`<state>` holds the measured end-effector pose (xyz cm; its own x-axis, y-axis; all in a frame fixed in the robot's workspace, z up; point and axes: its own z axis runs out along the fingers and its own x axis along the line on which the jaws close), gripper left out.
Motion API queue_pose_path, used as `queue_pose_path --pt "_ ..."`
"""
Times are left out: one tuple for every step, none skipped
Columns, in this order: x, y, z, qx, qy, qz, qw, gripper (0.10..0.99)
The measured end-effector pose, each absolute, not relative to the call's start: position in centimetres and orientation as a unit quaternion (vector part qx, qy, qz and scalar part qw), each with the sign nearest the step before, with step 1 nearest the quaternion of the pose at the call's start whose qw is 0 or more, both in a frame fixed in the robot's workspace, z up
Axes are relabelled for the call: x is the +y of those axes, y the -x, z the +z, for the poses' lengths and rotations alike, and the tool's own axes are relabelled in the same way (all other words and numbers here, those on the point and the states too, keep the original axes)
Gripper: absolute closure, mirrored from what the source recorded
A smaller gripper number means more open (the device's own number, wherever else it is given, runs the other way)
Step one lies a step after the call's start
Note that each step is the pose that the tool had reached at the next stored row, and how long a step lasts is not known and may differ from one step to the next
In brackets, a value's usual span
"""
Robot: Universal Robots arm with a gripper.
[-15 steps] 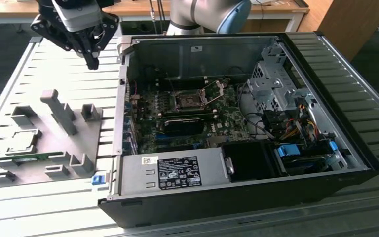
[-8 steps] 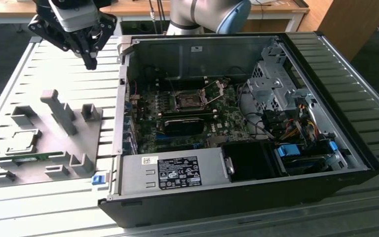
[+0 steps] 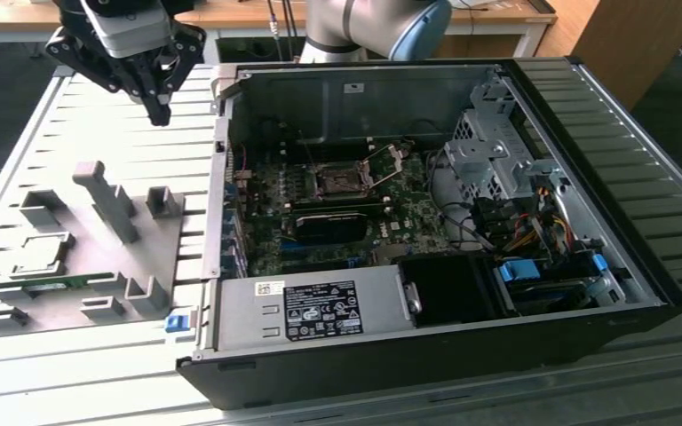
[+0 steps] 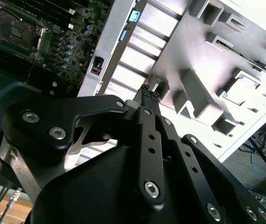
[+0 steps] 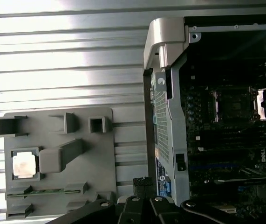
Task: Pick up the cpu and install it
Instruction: 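Reach for the cpu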
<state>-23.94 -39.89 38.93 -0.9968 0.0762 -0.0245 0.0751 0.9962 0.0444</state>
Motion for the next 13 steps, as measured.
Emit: queue_pose_path --pt "-39.89 23.99 38.93 0.999 -0.038 0.022 0.013 0.98" --pt "-39.89 24.03 38.93 0.999 -0.038 0.022 0.013 0.98" --pt "-39.89 24.08 38.93 0.999 -0.038 0.022 0.013 0.98" --pt "-39.9 24.13 38.93 0.999 -0.038 0.022 0.013 0.98" --pt "-39.89 24.18 38.92 0.999 -0.038 0.022 0.013 0.98" --pt "-39.89 24.23 38.92 0.999 -0.038 0.022 0.013 0.98" --pt "-39.89 24.27 38.92 0.999 -0.038 0.022 0.013 0.98" --pt "-39.89 24.31 38.91 0.999 -0.038 0.022 0.013 0.98" --pt "-39.89 24.35 38.91 0.999 -0.038 0.022 0.013 0.98" --pt "-39.89 24.4 38.91 0.999 -0.038 0.022 0.013 0.98" --pt "-39.89 24.45 38.91 0.999 -0.038 0.022 0.013 0.98" --pt "-39.89 24.49 38.91 0.999 -0.038 0.022 0.013 0.98" --pt "-39.89 24.54 38.9 0.999 -0.038 0.022 0.013 0.98"
